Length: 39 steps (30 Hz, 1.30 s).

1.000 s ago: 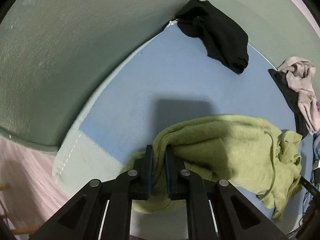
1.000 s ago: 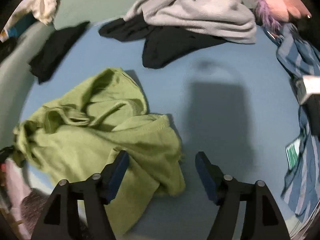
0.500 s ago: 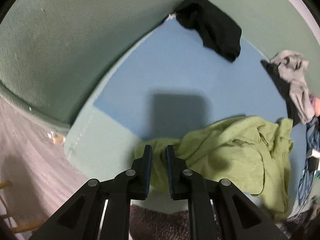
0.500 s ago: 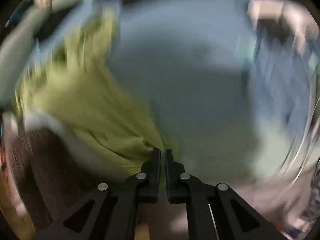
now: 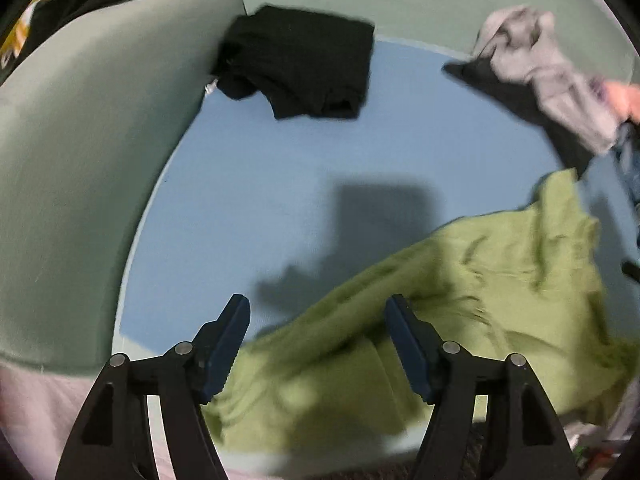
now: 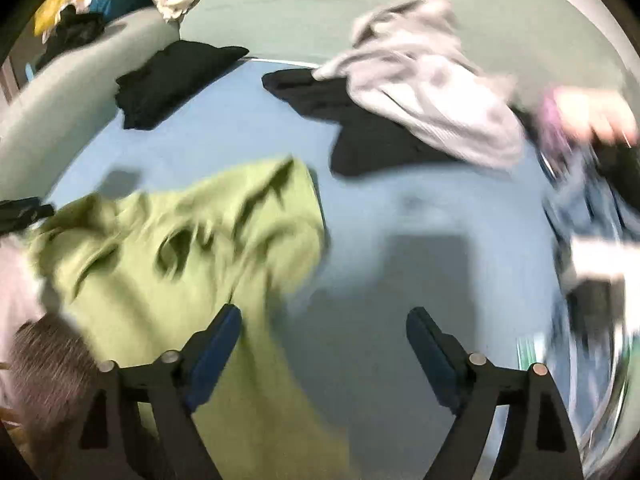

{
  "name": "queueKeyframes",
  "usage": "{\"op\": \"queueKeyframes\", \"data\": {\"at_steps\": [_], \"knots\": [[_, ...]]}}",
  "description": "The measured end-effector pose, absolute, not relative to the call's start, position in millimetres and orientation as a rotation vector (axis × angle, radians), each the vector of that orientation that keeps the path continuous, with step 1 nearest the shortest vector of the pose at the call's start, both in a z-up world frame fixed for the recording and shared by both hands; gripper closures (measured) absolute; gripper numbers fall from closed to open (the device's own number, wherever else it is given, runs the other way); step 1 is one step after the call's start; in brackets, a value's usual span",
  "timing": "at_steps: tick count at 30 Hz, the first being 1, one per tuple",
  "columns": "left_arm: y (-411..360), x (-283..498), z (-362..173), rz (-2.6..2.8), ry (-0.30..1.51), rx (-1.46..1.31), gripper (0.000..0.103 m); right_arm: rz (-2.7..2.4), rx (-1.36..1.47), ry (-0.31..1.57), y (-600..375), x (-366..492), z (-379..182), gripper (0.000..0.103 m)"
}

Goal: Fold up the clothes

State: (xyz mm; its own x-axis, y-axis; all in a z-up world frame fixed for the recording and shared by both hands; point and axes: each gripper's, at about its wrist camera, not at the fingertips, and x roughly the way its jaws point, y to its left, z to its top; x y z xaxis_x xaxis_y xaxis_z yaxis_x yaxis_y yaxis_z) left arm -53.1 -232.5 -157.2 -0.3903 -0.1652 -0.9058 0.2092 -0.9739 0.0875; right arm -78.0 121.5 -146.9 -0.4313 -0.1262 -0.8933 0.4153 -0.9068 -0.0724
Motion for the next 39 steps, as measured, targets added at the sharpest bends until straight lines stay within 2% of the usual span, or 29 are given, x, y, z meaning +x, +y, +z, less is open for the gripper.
{"op": "queueKeyframes", "data": {"at_steps": [1, 2, 3, 4, 6, 10, 13, 15, 16, 17, 18, 19, 20, 22, 27, 29, 31, 33, 34, 35, 36, 37, 38, 39], "knots": [[-233, -62, -166, -2.431, 0.061, 1.594, 0.032, -2.355, 1.473, 0.446, 108, -95, -161, 0.016], [-234, -65, -172, -2.422, 0.066, 1.599, 0.041, -2.33, 1.503, 0.477, 96, -111, -175, 0.021], [-235, -68, -177, -2.424, 0.068, 1.604, 0.081, -2.304, 1.547, 0.494, 84, -124, -191, 0.027], [-234, -69, -179, -2.433, 0.068, 1.607, 0.096, -2.286, 1.566, 0.493, 75, -133, -202, 0.049], [-236, -67, -174, -2.471, 0.094, 1.563, 0.098, -2.312, 1.469, 0.458, 68, -134, -195, 0.097], [-248, -97, -131, -2.599, 0.168, 1.329, 0.099, -2.518, 1.307, 0.475, 94, -159, -138, 0.096], [-249, -134, -95, -2.679, 0.232, 1.153, 0.099, -2.765, 1.225, 0.264, 154, -199, -78, 0.096], [-257, -157, -69, -2.68, 0.36, 0.905, 0.098, -2.962, 1.076, 0.092, 180, -212, -37, 0.091], [-260, -167, -68, -2.642, 0.399, 0.889, 0.096, -3.052, 1.011, -0.004, 194, -218, -21, 0.072], [-263, -176, -66, -2.604, 0.436, 0.874, 0.077, -3.134, 0.974, -0.113, 209, -221, -13, 0.028], [-266, -185, -67, -2.564, 0.478, 0.893, 0.04, -3.166, 0.966, -0.203, 221, -222, -10, 0.014], [-268, -192, -76, -2.525, 0.543, 1.025, 0.029, -3.112, 1.016, -0.252, 229, -220, -17, 0.019], [-265, -191, -85, -2.524, 0.602, 1.098, 0.028, -3.056, 1.064, -0.299, 236, -217, -23, 0.025], [-236, -183, -104, -2.561, 0.496, 1.247, 0.028, -2.941, 1.162, -0.353, 247, -209, -40, 0.024], [-164, -163, -152, -2.607, 0.201, 1.623, 0.028, -2.684, 1.394, 0.012, 213, -145, -120, 0.028], [-122, -152, -161, -2.663, 0.015, 1.706, 0.028, -2.587, 1.456, 0.167, 193, -123, -154, 0.03], [-76, -144, -166, -2.735, -0.2, 1.732, 0.028, -2.522, 1.476, 0.257, 177, -102, -174, 0.029], [-41, -140, -177, -2.746, -0.361, 1.76, 0.028, -2.459, 1.486, 0.313, 162, -80, -187, 0.023], [-32, -141, -187, -2.712, -0.4, 1.792, 0.028, -2.438, 1.488, 0.346, 155, -71, -192, 0.022], [-26, -143, -195, -2.685, -0.417, 1.819, 0.037, -2.433, 1.485, 0.381, 152, -66, -197, 0.024], [-31, -144, -200, -2.687, -0.353, 1.826, 0.047, -2.436, 1.487, 0.417, 150, -63, -201, 0.027], [-38, -145, -202, -2.687, -0.287, 1.829, 0.051, -2.439, 1.489, 0.454, 148, -60, -206, 0.051], [-52, -144, -196, -2.68, -0.211, 1.818, 0.083, -2.458, 1.476, 0.454, 149, -57, -206, 0.081], [-66, -142, -189, -2.672, -0.139, 1.807, 0.094, -2.504, 1.445, 0.402, 156, -54, -198, 0.098]]}}
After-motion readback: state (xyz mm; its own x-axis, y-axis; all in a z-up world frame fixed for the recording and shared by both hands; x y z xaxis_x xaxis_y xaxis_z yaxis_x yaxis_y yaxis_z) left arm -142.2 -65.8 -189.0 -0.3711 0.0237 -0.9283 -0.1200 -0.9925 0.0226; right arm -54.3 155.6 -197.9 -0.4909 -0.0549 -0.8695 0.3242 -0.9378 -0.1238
